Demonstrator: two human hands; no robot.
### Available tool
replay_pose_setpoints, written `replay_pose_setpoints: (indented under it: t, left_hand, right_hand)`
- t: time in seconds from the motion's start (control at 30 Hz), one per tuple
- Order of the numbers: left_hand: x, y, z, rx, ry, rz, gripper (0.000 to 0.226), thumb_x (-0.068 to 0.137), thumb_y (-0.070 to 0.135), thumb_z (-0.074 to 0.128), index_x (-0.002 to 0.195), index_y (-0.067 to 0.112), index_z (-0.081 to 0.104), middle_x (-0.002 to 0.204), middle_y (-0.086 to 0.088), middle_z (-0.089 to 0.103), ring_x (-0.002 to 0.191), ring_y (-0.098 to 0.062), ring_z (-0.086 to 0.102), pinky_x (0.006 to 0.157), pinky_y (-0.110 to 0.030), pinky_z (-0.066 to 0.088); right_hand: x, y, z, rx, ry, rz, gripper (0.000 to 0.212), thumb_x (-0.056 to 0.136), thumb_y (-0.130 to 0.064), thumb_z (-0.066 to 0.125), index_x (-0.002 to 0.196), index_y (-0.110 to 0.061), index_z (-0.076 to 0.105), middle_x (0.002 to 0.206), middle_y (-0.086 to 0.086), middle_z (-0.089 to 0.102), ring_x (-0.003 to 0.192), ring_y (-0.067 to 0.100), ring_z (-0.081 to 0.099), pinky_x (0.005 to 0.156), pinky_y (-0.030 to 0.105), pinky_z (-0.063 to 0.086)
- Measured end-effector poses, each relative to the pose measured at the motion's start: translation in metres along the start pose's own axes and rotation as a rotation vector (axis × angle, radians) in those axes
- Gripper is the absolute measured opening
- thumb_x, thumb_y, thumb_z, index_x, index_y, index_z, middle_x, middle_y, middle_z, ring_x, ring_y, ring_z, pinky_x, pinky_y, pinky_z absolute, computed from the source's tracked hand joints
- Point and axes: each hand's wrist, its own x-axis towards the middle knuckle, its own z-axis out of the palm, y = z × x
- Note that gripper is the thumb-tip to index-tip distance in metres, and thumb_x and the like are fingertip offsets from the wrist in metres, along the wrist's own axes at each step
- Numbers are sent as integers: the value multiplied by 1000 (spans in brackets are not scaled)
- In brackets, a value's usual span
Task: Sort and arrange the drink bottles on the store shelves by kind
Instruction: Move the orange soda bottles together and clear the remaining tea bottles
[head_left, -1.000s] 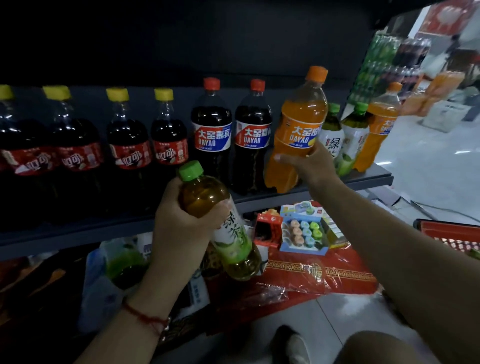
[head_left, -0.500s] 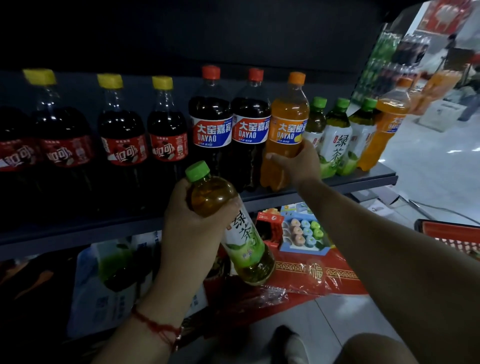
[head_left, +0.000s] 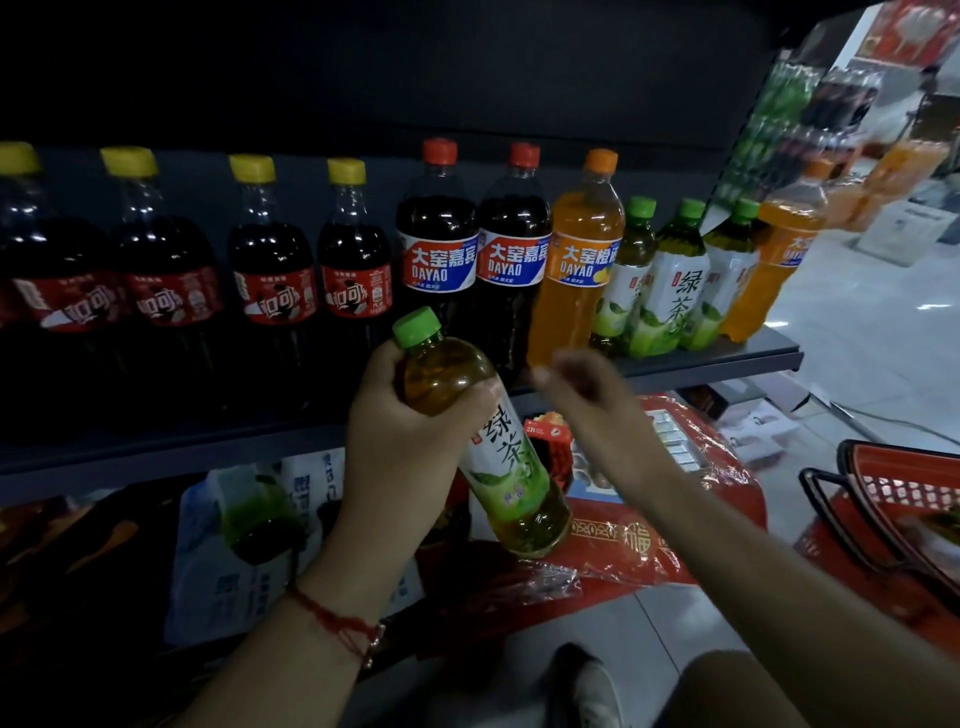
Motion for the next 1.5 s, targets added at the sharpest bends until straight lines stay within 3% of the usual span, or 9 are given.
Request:
replay_pose_setpoints:
  t: [0.07,0.17,0.27,0.63,0.73,0.87,1.0,1.3,1.5]
  left_hand:
    - [-8,7,-3,-17,-7,4,31,76,18,82,100,28,65,89,7,73,78,-7,72,63,-24,57]
    - [-19,25,-5,-21,-26,33,42,70,28,82,107,32,64,98,6,73,88,-11,72,73,-32,59]
    - [-28,52,-4,-26,-46,106,61,75,20,82,122,46,53,106,7,71,95,-9,70,80,-32,58]
    - [-15,212,-21,399,-342,560,90,77,32,83,145,53,28,133,19,54,116,0,59,97,-33,53]
    - [1,271,-27,662,-233,717,93,72,54,79,147,54,23,140,25,41,119,5,50,99,-29,48]
    - [23,340,-31,1069,0,1037,92,77,65,68,152,36,22,145,9,40,118,-1,43,90,-20,36]
    - [63,391,-30,1340,161,1299,88,80,64,59,152,24,28,141,-8,45,122,-22,49,94,-35,48]
    - [163,433,-18,1539,312,1278,87,82,60,64,151,23,27,114,-1,60,101,-19,57,86,-39,51]
    - [214,413,-14,1605,345,1114,80,87,55,61,152,22,27,122,-5,61,112,-27,55,90,-40,45]
  right_hand:
    - [-44,-9,-1,17,-296,33,43,81,-62,53,120,-44,52,109,-26,64,96,-7,63,80,17,49]
    - [-80,-17,-5,103,-443,45,42,88,-48,65,127,-42,53,113,-20,69,106,1,66,90,24,54]
    - [-91,-33,-12,125,-359,7,44,83,-28,76,123,-30,60,111,-5,73,103,14,69,90,37,56]
    - [-81,-157,-51,-44,-171,-295,46,71,-31,86,112,-32,65,97,-25,72,87,-6,68,70,14,53]
    - [-67,-202,-60,-24,-79,-393,42,71,-34,86,109,-32,68,94,-22,73,84,-6,68,67,12,52]
    - [-37,-264,-74,36,-5,-459,41,68,-39,86,106,-29,71,93,-11,76,83,5,72,78,33,61]
    - [5,-323,-79,47,71,-530,45,65,-47,83,104,-29,71,93,-9,75,85,8,72,80,40,60]
    - [100,-398,-69,55,94,-478,33,79,-33,79,108,-20,67,97,-4,72,89,12,69,84,34,58]
    - [142,-397,-51,84,126,-430,33,83,-30,75,113,-18,67,102,0,71,92,15,67,87,37,56]
